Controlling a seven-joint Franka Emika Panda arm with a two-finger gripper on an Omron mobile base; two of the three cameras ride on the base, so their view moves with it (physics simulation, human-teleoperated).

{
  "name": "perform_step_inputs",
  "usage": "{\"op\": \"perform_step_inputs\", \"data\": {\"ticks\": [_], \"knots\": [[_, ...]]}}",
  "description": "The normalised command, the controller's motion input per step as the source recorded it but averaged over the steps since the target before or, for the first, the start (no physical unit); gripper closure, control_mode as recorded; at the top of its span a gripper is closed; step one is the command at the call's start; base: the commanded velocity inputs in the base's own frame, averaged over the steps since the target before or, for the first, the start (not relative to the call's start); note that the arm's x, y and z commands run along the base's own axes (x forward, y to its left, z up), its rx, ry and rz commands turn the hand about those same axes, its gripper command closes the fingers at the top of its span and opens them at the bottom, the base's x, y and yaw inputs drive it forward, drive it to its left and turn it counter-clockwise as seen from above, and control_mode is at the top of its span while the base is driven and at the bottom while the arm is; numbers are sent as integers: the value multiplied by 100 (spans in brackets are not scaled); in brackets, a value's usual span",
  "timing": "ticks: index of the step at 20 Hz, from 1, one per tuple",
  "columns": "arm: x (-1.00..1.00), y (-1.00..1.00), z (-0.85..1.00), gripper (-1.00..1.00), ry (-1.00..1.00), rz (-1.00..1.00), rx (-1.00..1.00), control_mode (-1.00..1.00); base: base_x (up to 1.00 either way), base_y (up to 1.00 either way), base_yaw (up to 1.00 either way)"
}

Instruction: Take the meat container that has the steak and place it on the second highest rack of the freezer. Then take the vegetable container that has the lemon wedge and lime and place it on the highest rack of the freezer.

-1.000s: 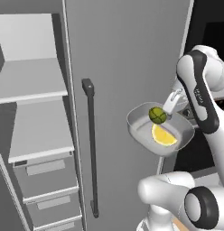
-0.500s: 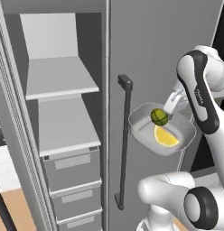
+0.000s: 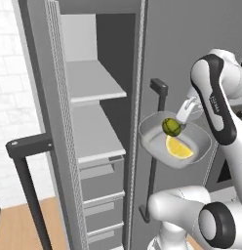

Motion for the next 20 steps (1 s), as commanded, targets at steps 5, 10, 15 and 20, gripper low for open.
{"op": "perform_step_inputs", "data": {"ticks": [5, 10, 15, 20], "knots": [[0, 0, 0, 100, 0, 0, 0, 100, 27, 29, -5], [0, 0, 0, 100, 0, 0, 0, 100, 21, 36, -6], [0, 0, 0, 100, 0, 0, 0, 100, 0, 49, -7], [0, 39, 0, 100, -7, -14, 8, -100, 0, 24, -6]]}}
